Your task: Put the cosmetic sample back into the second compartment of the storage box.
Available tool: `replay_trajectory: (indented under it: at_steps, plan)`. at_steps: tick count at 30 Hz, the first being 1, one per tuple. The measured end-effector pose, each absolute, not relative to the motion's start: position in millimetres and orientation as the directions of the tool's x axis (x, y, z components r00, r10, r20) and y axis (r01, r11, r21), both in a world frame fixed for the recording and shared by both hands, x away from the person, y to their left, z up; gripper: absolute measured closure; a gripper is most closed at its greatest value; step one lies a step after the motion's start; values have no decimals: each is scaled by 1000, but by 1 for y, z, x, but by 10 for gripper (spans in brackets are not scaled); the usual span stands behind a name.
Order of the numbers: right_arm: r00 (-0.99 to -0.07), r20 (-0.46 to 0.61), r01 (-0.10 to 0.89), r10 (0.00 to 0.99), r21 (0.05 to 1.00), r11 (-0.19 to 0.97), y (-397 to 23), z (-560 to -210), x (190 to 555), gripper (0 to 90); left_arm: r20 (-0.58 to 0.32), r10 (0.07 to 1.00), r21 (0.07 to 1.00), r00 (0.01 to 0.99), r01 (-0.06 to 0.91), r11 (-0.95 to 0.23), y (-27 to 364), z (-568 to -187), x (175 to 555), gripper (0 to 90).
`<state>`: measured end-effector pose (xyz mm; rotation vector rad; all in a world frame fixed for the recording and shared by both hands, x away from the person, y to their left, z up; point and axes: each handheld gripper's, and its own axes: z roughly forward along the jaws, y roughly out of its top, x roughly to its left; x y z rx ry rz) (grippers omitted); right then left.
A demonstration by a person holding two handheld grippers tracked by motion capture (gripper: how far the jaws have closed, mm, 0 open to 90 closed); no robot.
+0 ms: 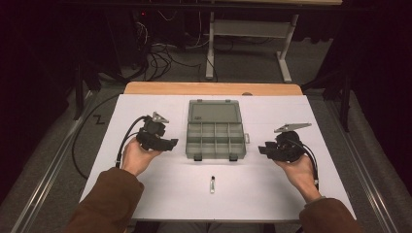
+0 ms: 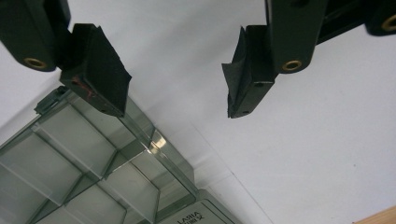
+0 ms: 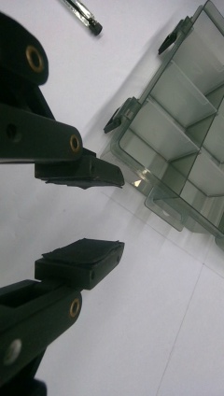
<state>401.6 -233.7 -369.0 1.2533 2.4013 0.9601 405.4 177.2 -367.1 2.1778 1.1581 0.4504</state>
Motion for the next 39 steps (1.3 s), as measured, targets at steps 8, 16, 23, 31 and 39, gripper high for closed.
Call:
replay_trajectory:
  at_steps: [8,16,23,31,39]
  plan:
    - [-592,65,613,804,684,396,-238,-374,392,591,-2,815,656,579,616,-436,174,-372,394,388]
    - [-582,65,598,811,710,372,-244,-377,379,562,-11,802,648,597,615,-449,168,-378,382,389]
    - [-591,51,573,805,729,374,-247,-380,370,534,-37,797,638,604,627,-446,163,-382,372,409]
    - [-595,38,535,803,764,360,-252,-384,359,511,-61,778,629,626,629,-457,151,-384,363,419]
    - [-591,47,523,805,783,338,-253,-390,354,485,-59,766,601,641,635,-485,138,-390,363,404]
